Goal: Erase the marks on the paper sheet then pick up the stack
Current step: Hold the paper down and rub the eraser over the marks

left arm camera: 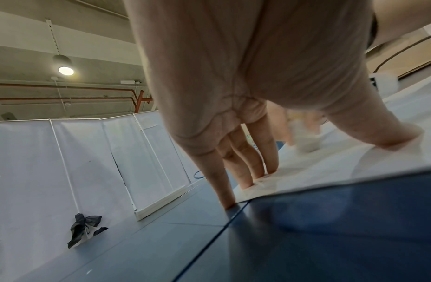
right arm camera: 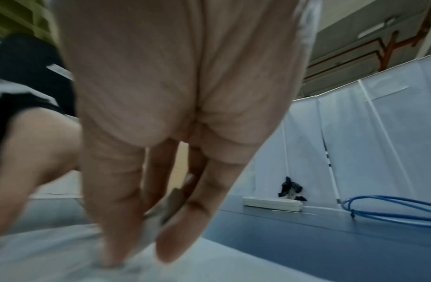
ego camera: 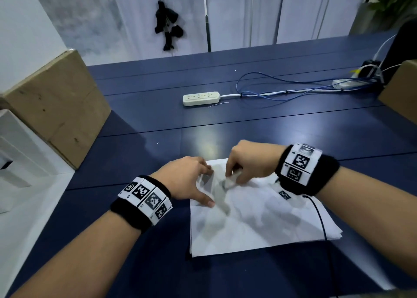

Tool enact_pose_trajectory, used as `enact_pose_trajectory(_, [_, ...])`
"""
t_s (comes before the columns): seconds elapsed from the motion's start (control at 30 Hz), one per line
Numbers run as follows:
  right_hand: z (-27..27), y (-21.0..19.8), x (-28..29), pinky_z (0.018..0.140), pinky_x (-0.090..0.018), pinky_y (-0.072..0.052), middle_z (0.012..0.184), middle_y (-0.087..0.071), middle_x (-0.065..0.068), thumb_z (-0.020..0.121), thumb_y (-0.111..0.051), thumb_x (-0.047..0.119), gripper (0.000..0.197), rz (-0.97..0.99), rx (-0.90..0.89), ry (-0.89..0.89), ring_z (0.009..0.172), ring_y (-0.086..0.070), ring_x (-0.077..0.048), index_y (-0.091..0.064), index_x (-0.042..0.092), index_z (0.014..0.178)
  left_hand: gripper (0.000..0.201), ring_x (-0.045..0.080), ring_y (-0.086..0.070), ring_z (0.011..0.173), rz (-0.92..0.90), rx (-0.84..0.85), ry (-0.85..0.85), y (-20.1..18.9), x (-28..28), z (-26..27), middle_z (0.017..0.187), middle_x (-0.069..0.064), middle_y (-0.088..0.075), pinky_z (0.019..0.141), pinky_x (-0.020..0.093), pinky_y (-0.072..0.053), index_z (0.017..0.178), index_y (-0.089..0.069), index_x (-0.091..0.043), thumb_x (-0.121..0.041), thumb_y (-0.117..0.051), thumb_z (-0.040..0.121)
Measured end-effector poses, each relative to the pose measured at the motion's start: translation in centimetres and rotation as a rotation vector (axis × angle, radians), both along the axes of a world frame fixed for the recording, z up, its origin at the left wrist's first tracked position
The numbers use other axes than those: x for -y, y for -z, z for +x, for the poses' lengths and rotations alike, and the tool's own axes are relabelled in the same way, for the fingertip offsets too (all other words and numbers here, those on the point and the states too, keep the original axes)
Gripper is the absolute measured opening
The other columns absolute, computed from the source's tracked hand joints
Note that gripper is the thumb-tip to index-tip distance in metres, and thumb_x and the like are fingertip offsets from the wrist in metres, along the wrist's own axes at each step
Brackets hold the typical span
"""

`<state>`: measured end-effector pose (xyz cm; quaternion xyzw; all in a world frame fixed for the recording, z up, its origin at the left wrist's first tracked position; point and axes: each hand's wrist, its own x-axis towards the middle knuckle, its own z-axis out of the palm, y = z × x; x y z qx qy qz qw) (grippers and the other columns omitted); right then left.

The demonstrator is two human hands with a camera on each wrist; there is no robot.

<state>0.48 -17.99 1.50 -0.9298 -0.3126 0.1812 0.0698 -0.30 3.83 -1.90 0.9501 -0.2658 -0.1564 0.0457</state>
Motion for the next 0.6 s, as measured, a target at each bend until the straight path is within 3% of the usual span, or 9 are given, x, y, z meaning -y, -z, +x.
enact_pose_trajectory(0.13, [2.3,0.0,-0.4,0.077,-0.039,-0.057,0.085,-0.074,-0.006,0.077,-0.070,0.020,0.021,0.061,0.094,0.125,0.083,-0.066,-0.025,-0.078,0.018,0.097,0.082,0.011,-0.052,0.118,-0.005,-0.003,-0.011,0.0,0.0,-0.1,0.131,-0.017,-0.054,0.095,0.039,-0.049,0.128,-0.064,-0.032,-0.074,-0.078,0.060])
enact_pose_trajectory(0.23, [1.3,0.2,0.2,0.075,-0.028,-0.053,0.089,-0.073,-0.001,0.077,-0.073,0.019,0.026,0.029,0.073,0.074,0.082,-0.064,-0.019,-0.077,0.020,0.103,0.084,0.011,-0.052,0.120,-0.008,0.000,-0.009,0.0,0.0,-0.1,0.133,-0.016,-0.053,0.096,0.038,-0.049,0.130,-0.064,-0.029,-0.074,-0.078,0.060])
enact_pose_trajectory(0.3, [-0.3,0.1,0.7,0.065,-0.017,-0.045,0.080,-0.067,0.009,0.077,-0.076,0.022,0.027,-0.009,-0.022,0.008,0.074,-0.059,-0.011,-0.077,0.023,0.105,0.088,0.010,-0.052,0.122,-0.015,-0.001,-0.004,0.0,0.0,0.0,0.135,-0.016,-0.053,0.098,0.037,-0.048,0.133,-0.062,-0.027,-0.073,-0.079,0.060])
enact_pose_trajectory(0.37, [-1.0,0.0,0.9,0.060,-0.014,-0.043,0.075,-0.064,0.012,0.078,-0.077,0.028,0.026,-0.028,-0.073,-0.021,0.070,-0.058,-0.008,-0.077,0.024,0.104,0.090,0.010,-0.051,0.123,-0.016,-0.006,-0.006,-0.1,0.0,0.0,0.136,-0.015,-0.052,0.099,0.037,-0.048,0.135,-0.061,-0.026,-0.072,-0.079,0.060])
enact_pose_trajectory(0.5, [1.1,-0.2,0.1,0.077,-0.033,-0.056,0.090,-0.073,-0.002,0.078,-0.073,0.021,0.025,0.011,0.068,0.074,0.088,-0.066,-0.022,-0.077,0.019,0.103,0.088,0.011,-0.053,0.121,-0.017,-0.014,-0.012,-0.1,0.0,-0.1,0.134,-0.015,-0.053,0.097,0.038,-0.049,0.131,-0.063,-0.026,-0.074,-0.079,0.059])
enact_pose_trajectory(0.6, [2.1,-0.1,0.2,0.077,-0.038,-0.058,0.083,-0.069,-0.001,0.077,-0.071,0.018,0.023,0.046,0.094,0.138,0.088,-0.067,-0.024,-0.077,0.018,0.099,0.087,0.011,-0.053,0.120,-0.030,-0.014,-0.013,-0.1,0.0,-0.1,0.133,-0.015,-0.054,0.097,0.039,-0.049,0.131,-0.064,-0.027,-0.073,-0.080,0.059])
